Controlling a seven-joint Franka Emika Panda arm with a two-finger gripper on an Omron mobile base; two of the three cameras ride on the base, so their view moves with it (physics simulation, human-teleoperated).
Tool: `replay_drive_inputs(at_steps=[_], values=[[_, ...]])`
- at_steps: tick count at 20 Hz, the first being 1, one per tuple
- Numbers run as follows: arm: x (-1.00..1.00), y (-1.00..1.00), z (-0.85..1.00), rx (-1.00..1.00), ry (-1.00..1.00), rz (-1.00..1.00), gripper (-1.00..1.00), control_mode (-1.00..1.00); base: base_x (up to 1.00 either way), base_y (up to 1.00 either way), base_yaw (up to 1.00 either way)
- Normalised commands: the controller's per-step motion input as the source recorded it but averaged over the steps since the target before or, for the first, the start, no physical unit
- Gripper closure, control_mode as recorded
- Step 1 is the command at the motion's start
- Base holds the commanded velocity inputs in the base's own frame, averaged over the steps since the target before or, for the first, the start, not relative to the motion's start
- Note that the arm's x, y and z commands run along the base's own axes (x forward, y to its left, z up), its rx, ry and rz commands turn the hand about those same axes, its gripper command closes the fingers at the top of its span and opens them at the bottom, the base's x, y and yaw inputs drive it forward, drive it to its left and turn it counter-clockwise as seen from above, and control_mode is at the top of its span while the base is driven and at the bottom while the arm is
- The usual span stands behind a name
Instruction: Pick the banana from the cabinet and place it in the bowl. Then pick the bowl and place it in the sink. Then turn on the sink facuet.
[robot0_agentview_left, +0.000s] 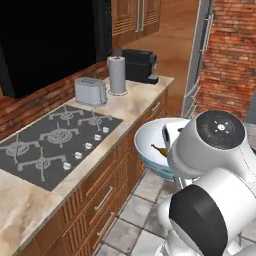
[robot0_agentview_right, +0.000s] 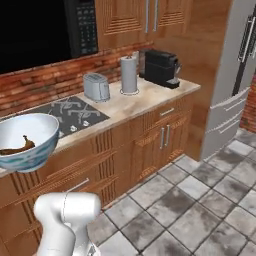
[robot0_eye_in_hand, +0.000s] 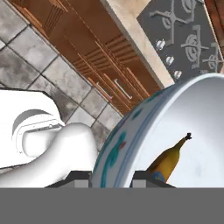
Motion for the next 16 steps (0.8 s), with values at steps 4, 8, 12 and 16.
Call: replay_drive_inputs(at_steps=[4, 8, 12, 16], values=[[0.00, 0.00, 0.00, 0.00, 0.00, 0.00, 1.00, 1.00, 0.00, -0.60, -0.72], [0.00, 0.00, 0.00, 0.00, 0.00, 0.00, 1.00, 1.00, 0.00, -0.53, -0.72], [0.00, 0.00, 0.00, 0.00, 0.00, 0.00, 1.00, 1.00, 0.06, -0.34, -0.71], [0.00, 0.00, 0.00, 0.00, 0.00, 0.00, 1.00, 1.00, 0.16, -0.20, -0.69]])
